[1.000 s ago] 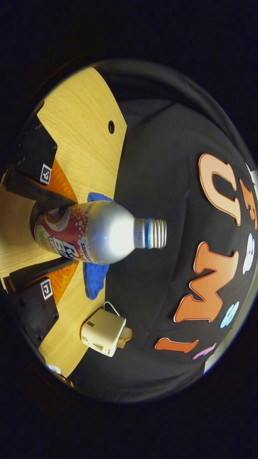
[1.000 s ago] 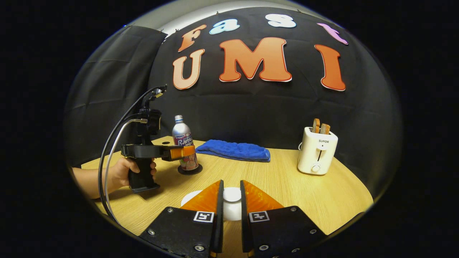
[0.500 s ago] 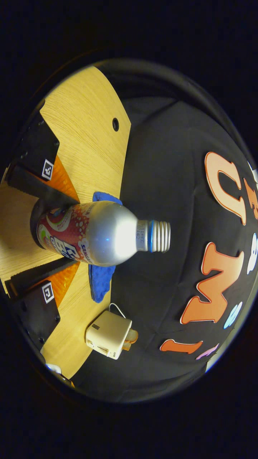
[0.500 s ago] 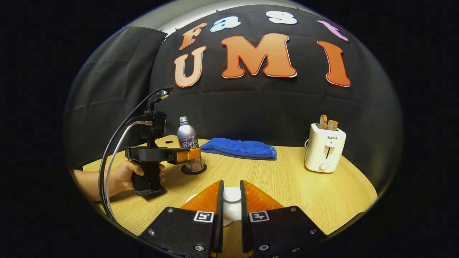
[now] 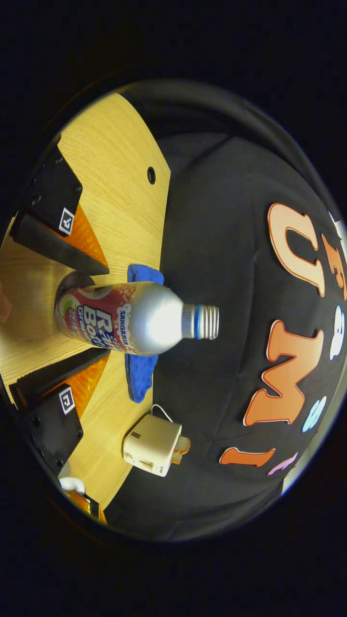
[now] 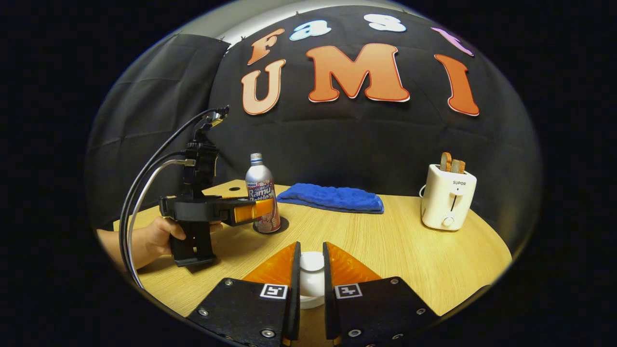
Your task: Open the teacup lid with one hand, grasp the water bottle and pour water into the teacup with the other hand; after pouring, place the water bottle on the coaster and then close the teacup lid.
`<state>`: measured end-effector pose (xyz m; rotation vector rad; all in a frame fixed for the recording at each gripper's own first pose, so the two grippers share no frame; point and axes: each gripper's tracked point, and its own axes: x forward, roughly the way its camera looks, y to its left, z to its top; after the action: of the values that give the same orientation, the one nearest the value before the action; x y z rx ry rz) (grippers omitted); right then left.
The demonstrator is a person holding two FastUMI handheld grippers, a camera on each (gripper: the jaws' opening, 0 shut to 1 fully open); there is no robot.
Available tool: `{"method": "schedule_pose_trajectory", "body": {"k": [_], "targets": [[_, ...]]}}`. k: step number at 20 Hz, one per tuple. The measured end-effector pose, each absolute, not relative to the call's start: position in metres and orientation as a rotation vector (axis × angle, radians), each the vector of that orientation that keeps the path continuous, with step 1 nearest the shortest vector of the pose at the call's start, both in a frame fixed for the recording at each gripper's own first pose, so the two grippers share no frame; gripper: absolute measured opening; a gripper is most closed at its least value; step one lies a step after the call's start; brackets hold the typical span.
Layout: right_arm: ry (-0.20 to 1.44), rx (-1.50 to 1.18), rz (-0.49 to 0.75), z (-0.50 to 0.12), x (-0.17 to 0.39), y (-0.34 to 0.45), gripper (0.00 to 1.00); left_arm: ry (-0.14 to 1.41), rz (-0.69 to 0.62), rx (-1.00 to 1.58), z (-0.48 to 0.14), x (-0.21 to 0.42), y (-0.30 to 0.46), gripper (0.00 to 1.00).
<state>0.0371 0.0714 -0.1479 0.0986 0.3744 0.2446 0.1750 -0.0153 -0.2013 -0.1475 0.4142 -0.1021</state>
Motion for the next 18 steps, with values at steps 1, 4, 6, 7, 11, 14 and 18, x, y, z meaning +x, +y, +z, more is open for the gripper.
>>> {"method": "schedule_pose_trajectory", "body": {"k": [1, 4, 6, 7, 11, 14, 18], "targets": [[0.379, 0.097, 0.244, -0.151, 0.038, 0.074, 0.21, 0.416, -0.107, -0.136, -0.202, 0.168, -0.016, 0.98], [0.376, 0.093, 0.248, -0.154, 0.039, 0.081, 0.21, 0.407, -0.114, -0.093, -0.199, 0.157, -0.016, 0.98], [0.381, 0.089, 0.250, -0.158, 0.040, 0.084, 0.21, 0.406, -0.121, -0.092, -0.198, 0.152, -0.017, 0.98], [0.384, 0.088, 0.250, -0.160, 0.040, 0.086, 0.21, 0.410, -0.121, -0.097, -0.198, 0.148, -0.015, 0.98], [0.377, 0.076, 0.246, -0.164, 0.041, 0.090, 0.21, 0.407, -0.119, -0.121, -0.193, 0.134, -0.012, 0.95], [0.395, 0.080, 0.248, -0.172, 0.039, 0.093, 0.21, 0.409, -0.147, -0.134, -0.190, 0.117, -0.017, 0.98], [0.386, 0.066, 0.236, -0.174, 0.041, 0.092, 0.21, 0.360, -0.132, -0.115, -0.173, 0.106, -0.010, 0.98]]}}
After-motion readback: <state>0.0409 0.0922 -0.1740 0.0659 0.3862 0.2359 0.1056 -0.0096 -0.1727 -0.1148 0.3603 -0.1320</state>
